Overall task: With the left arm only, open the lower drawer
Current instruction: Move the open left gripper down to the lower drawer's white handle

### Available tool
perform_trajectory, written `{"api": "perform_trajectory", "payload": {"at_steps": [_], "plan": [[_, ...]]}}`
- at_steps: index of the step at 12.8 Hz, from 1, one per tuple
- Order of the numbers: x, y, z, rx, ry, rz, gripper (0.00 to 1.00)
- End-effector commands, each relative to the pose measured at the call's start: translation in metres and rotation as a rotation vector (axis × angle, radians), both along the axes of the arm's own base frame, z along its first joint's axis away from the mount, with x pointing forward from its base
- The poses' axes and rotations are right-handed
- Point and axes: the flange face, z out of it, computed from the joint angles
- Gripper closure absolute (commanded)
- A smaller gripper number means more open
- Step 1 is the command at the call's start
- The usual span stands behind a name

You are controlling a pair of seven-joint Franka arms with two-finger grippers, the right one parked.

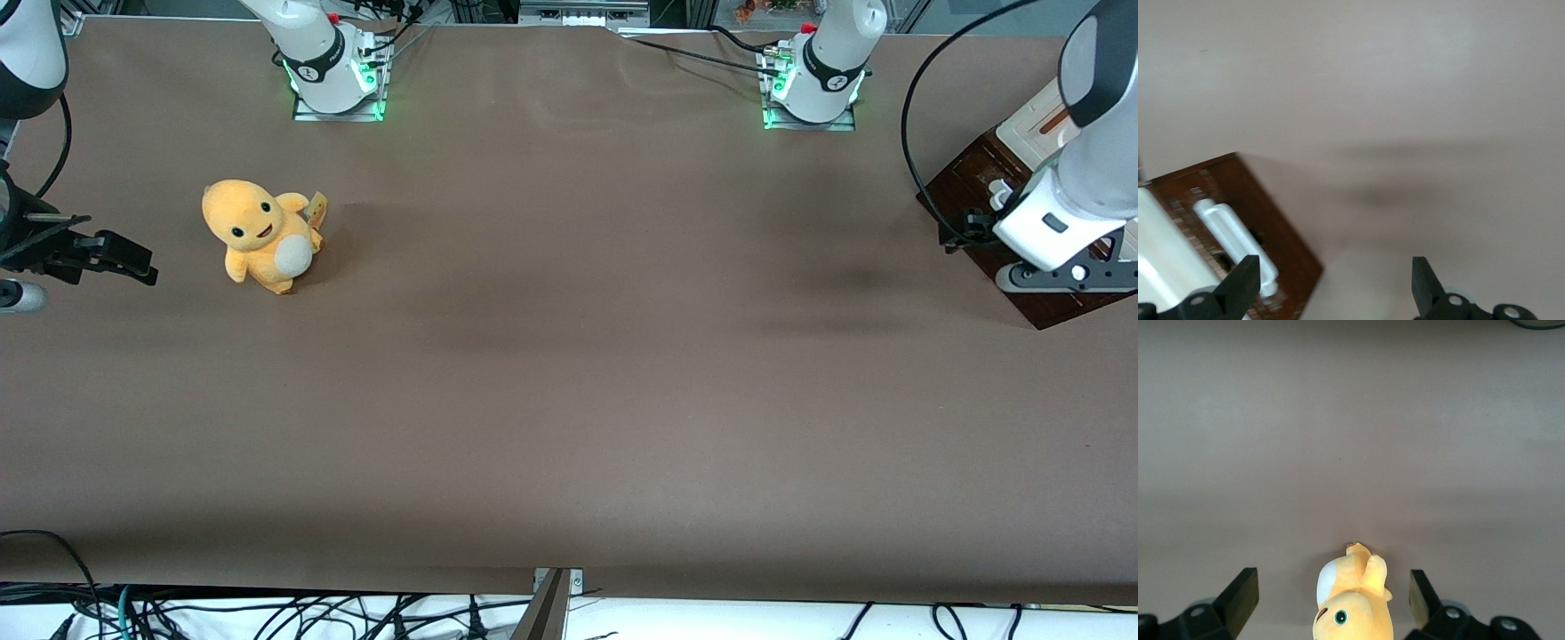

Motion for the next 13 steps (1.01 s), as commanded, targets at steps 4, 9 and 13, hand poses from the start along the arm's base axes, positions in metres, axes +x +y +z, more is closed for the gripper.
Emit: {"api": "perform_trajectory", "payload": {"at_steps": [4, 9, 13], "plan": [[0.009, 0.021, -0.088, 0.351, 0.149, 0.289, 0.0], [0.008, 0.017, -0.178, 0.72, 0.202, 0.44, 0.0], [-0.033, 0.015, -0.245, 0.987, 0.198, 0.396, 0.0]]}}
